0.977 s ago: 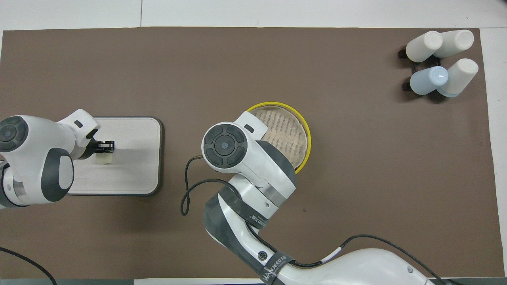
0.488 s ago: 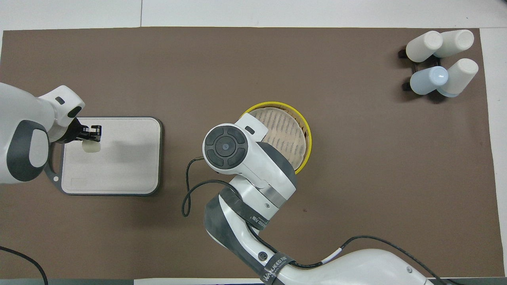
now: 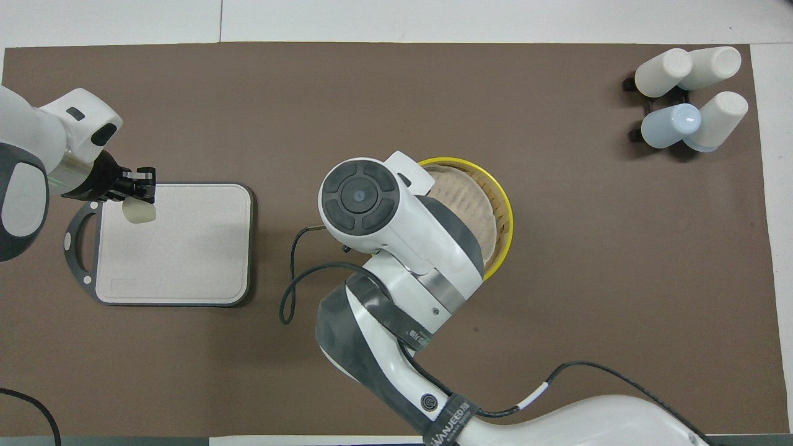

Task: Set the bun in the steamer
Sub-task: 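Lift the lid away with the right gripper while the left gripper carries the bun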

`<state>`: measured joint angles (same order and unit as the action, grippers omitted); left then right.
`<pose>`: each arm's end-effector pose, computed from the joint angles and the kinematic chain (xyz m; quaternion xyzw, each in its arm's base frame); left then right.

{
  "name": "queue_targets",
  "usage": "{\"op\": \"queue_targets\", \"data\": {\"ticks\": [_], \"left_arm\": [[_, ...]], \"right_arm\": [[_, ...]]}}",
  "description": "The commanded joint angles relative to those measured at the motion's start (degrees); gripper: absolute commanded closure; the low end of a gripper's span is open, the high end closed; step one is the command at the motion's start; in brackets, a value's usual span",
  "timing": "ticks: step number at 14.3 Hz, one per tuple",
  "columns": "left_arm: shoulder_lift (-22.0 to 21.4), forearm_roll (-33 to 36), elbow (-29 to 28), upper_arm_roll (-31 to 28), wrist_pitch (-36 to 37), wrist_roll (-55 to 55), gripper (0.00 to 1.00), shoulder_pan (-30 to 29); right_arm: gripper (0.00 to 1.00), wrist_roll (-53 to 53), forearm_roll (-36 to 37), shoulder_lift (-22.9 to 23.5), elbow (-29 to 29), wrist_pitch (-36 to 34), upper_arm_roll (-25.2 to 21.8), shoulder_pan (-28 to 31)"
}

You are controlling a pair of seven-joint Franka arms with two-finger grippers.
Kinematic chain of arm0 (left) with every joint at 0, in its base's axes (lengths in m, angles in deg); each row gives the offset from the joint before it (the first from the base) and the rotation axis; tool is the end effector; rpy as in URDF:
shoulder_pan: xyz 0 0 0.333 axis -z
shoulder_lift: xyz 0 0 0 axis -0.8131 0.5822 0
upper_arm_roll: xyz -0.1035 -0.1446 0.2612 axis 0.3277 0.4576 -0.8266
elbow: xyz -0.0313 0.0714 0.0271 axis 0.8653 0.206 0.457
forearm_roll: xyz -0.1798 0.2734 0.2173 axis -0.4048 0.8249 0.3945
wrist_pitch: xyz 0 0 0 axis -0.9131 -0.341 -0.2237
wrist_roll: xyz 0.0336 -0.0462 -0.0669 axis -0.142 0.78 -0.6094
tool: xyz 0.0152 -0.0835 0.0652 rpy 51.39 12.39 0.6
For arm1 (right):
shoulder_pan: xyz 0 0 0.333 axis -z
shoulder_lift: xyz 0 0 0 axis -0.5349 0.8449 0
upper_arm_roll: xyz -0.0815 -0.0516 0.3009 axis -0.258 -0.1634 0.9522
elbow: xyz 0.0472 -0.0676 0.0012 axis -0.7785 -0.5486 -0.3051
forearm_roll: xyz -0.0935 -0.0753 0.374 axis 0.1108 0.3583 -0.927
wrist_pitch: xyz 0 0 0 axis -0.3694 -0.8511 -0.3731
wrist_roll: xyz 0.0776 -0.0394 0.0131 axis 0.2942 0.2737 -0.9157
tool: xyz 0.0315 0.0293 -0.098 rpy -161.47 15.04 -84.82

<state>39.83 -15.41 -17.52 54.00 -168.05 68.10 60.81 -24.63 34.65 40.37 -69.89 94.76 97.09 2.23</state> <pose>0.5823 -0.0621 0.4848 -0.9991 -0.0346 0.0252 0.0066 0.5337 0.4155 0.4582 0.9996 0.0274 0.0061 0.0058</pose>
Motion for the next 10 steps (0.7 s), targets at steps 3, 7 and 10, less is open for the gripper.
{"op": "queue_targets", "data": {"ticks": [3, 7, 10], "left_arm": [[1.19, -1.28, 3.98, 0.04, -0.95, 25.96, 0.73, 14.30], [9.35, -1.20, 7.67, 0.04, -8.31, 44.52, 0.70, 29.07], [16.54, -0.41, 7.94, -0.23, -14.48, 52.97, 0.70, 36.89]], "right_arm": [[1.00, -23.62, -2.36, -6.50, 0.94, -12.92, 0.23, 14.16], [1.00, -48.85, -2.62, -8.26, 0.15, -17.50, 0.23, 29.90], [1.00, -52.42, -2.53, -9.93, -3.89, -16.46, 0.23, 33.09]]}}
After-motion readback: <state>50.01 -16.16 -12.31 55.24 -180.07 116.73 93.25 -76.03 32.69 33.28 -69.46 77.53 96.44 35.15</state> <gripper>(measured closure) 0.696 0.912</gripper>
